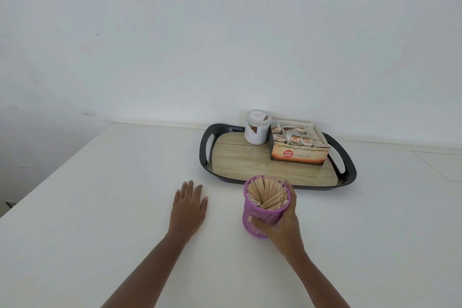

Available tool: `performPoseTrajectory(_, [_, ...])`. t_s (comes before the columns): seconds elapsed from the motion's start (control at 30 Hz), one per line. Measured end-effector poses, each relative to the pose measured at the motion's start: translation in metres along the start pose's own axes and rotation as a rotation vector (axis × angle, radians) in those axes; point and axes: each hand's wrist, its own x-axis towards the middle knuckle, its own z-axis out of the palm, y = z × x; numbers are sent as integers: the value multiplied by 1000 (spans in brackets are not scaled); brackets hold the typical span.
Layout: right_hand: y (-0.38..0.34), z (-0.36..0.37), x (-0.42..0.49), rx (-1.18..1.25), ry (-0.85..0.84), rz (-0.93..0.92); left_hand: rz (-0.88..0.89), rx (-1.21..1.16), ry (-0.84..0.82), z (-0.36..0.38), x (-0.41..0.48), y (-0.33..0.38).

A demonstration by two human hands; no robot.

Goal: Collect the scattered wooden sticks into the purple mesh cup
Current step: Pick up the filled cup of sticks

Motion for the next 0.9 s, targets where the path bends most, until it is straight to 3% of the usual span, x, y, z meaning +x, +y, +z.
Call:
performPoseTrajectory(0.4, [-51, 53, 136, 33, 187, -178, -17, 112, -84, -5, 62, -39])
performPoseTrajectory(0.9, [13, 121, 258, -45, 248, -30, -77, -5, 18, 5, 90, -50])
